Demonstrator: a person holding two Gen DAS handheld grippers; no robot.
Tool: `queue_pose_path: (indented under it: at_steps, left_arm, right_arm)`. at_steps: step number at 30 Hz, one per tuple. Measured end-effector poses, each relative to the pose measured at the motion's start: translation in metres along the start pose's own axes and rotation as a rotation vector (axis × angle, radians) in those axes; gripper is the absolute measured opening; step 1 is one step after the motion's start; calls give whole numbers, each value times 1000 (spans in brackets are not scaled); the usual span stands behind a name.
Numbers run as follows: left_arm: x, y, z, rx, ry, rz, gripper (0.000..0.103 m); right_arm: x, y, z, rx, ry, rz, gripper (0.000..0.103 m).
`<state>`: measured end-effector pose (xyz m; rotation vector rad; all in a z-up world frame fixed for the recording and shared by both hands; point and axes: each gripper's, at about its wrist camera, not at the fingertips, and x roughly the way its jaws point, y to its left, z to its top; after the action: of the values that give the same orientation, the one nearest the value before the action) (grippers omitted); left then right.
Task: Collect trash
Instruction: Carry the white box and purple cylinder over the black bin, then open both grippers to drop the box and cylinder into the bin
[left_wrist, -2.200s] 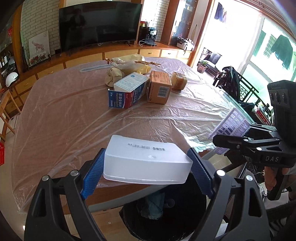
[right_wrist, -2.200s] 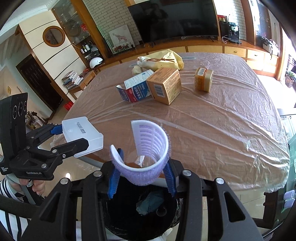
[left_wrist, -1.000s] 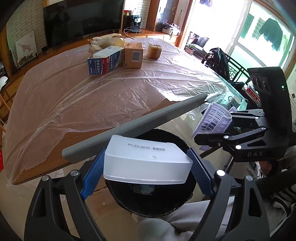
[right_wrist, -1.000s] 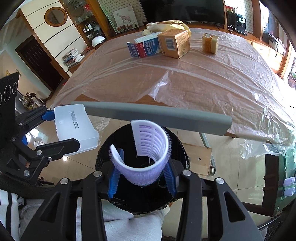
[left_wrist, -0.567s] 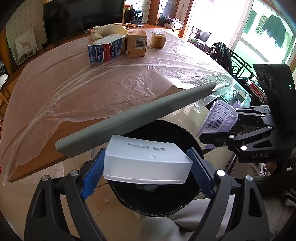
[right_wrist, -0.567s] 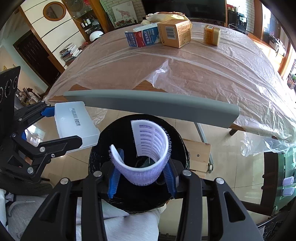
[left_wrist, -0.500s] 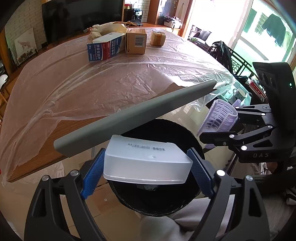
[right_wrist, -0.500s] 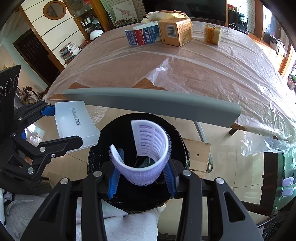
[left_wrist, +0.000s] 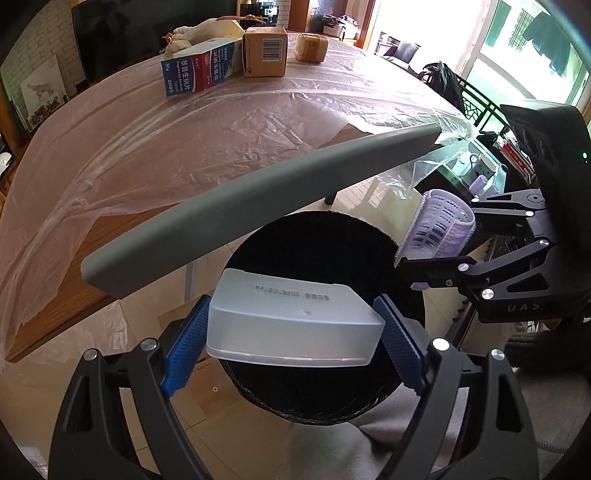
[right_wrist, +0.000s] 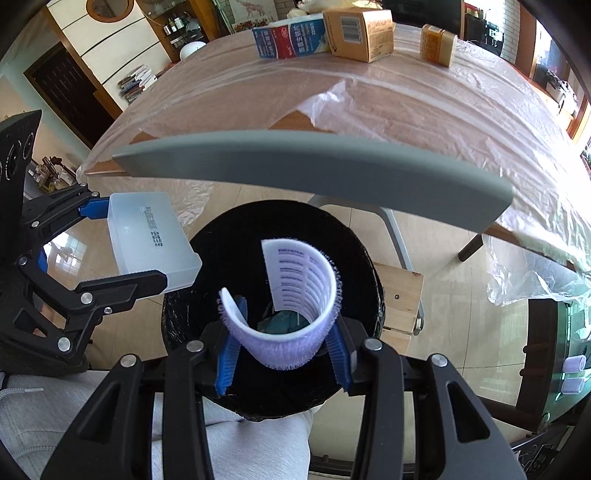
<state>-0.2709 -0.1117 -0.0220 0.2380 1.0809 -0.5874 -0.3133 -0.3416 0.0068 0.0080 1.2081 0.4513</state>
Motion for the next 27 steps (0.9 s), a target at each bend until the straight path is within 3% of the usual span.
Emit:
queue_pose_path:
  at_steps: [27]
  left_arm:
    - [28, 2, -8, 30, 67, 19, 87]
  right_arm:
    - [41, 1, -3, -7, 99, -20, 41]
